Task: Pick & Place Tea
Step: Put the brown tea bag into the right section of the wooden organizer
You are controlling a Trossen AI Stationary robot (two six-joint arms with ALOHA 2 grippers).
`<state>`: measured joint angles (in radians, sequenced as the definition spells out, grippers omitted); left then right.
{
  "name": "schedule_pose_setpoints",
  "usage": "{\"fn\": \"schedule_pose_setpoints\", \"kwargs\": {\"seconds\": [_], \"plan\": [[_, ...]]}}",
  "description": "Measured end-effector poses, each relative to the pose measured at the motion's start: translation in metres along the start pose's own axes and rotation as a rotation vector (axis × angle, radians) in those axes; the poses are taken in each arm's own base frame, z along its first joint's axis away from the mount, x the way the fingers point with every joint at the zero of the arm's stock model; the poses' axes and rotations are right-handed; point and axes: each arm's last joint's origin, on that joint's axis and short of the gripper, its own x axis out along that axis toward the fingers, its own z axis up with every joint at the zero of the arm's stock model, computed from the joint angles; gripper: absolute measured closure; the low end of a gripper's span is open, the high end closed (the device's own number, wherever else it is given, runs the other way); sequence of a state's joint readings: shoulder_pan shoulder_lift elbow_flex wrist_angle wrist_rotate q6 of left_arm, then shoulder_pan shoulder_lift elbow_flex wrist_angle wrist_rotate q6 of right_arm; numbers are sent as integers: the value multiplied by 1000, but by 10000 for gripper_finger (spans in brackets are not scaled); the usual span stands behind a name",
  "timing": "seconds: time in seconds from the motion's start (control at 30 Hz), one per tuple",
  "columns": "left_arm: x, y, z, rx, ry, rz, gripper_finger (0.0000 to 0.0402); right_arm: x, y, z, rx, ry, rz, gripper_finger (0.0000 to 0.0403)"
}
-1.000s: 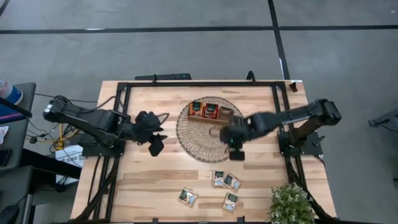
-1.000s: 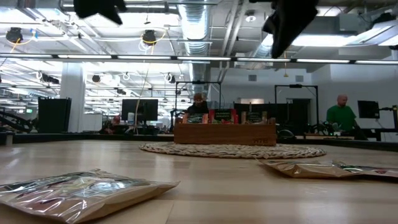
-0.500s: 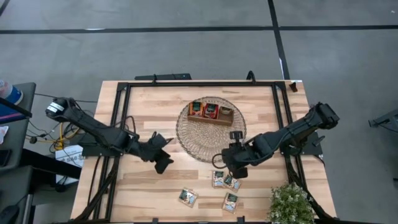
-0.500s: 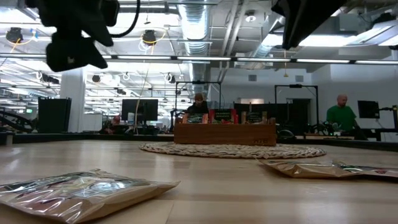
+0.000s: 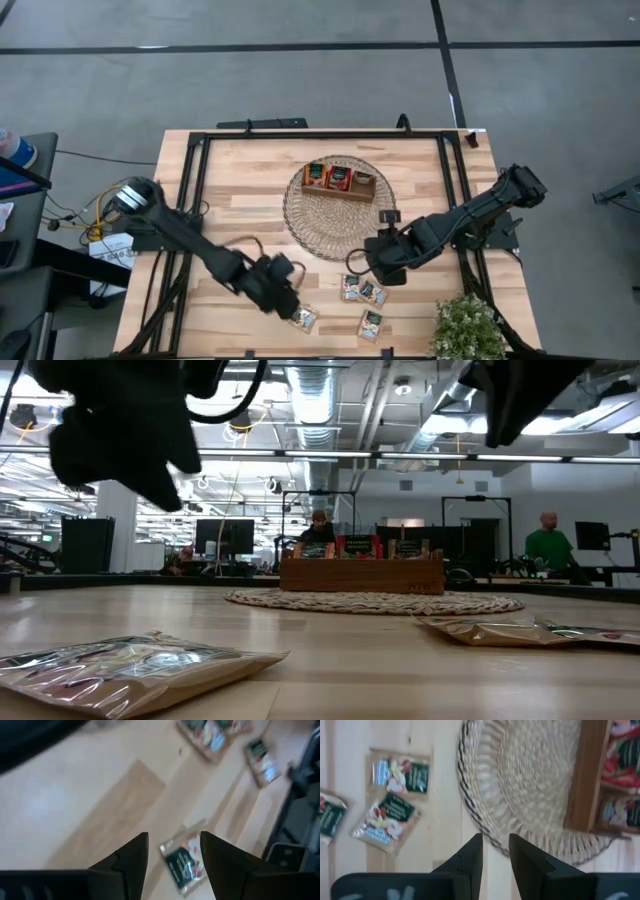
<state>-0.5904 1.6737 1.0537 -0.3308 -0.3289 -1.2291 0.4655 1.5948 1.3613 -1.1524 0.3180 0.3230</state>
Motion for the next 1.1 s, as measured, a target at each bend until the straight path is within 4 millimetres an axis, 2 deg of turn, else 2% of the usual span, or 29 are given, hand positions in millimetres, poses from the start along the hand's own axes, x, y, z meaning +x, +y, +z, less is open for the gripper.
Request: {"fn": "schedule_pose_setpoints", "kwargs": {"seconds": [0.27,0.4,0.63,0.93,1.1], "plan": [[28,-62,-20,33,88,45,229,-13,2,-19,7,91,-24,315],[32,-80,-26,46,114,118,229,-23,5,-28,11,96,-25,315],[36,-83,-33,-47,127,264,229,-44,10,-41,46,31,13,315],[66,-69,-43,-86,199,357,229,-70,11,-58,123,-49,75,315],[81,-62,-46,-134,250,407,229,-77,14,-61,133,-88,106,315]]}}
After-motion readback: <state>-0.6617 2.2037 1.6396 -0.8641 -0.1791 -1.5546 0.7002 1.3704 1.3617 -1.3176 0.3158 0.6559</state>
